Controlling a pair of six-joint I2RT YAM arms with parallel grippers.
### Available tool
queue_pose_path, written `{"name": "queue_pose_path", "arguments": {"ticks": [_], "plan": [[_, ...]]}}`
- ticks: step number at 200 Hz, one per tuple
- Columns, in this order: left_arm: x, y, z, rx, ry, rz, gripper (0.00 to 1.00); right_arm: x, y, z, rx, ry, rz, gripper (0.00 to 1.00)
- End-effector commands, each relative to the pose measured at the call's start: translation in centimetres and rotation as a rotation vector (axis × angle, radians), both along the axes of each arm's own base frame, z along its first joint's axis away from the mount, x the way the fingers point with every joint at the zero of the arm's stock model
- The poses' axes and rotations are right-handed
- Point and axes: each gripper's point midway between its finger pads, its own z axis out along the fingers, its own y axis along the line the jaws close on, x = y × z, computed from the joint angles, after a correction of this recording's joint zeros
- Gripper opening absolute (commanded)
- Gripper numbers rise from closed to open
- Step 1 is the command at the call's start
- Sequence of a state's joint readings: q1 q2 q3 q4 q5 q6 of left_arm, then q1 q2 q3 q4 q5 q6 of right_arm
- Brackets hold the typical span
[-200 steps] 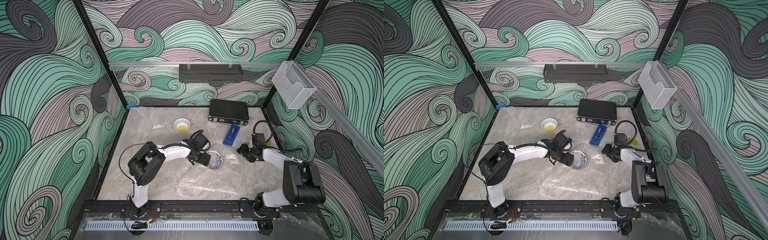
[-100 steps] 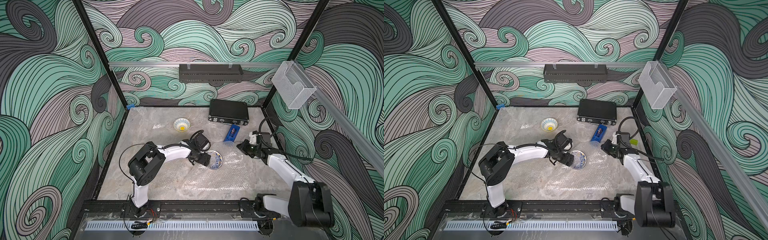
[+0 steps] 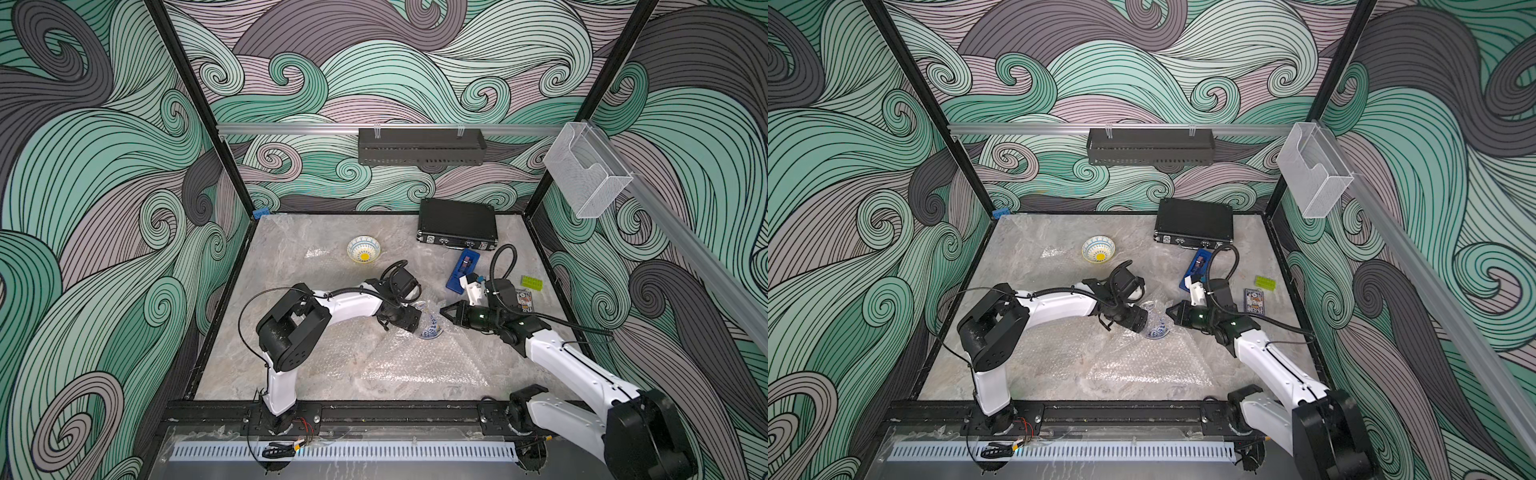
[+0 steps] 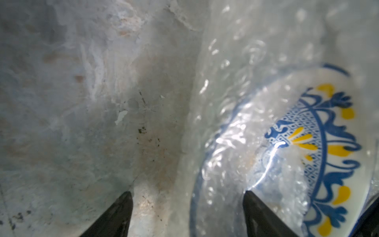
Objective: Wrap bowls in bubble wrap
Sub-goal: Wrap the bowl in bubble wrap.
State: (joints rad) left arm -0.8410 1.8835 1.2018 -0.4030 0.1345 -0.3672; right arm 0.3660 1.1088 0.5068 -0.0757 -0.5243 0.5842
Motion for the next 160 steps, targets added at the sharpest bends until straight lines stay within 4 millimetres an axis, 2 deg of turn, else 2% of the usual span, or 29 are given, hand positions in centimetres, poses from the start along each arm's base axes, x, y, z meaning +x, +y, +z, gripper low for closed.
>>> {"name": "queue_pose_path", "arguments": {"ticks": [1,18,39,81,105,129,160], "plan": [[0.3,-0.5,-0.1,0.005,-0.006,-0.001,0.82,0.4,1.8,-0.6,-0.015,-0.021,0.044,0.0],[0.3,-0.5,-0.1,0.004,-0.006,-0.002,0.82,0.4,3.1,-1.5,-0.043,-0.008,0.082,0.0],[0.2,-0.5,0.0,0.004,-0.007,-0.003,0.81,0.4,3.8,-3.1,-0.114,0.015,0.1,0.0],[0.0,-0.3,1.2,-0.022,-0.02,0.006,0.79,-0.3,2.4,-6.0,-0.265,0.063,0.11,0.0],[0.0,-0.6,2.8,-0.067,-0.031,0.022,0.82,-0.5,2.3,-6.7,-0.28,0.077,0.123,0.0],[0.8,-0.5,4.3,-0.081,-0.051,0.083,0.85,-0.8,2.5,-7.0,-0.268,0.086,0.139,0.0],[2.0,-1.1,5.0,-0.095,-0.064,0.109,0.89,-1.0,2.7,-7.4,-0.266,0.098,0.15,0.0]]}}
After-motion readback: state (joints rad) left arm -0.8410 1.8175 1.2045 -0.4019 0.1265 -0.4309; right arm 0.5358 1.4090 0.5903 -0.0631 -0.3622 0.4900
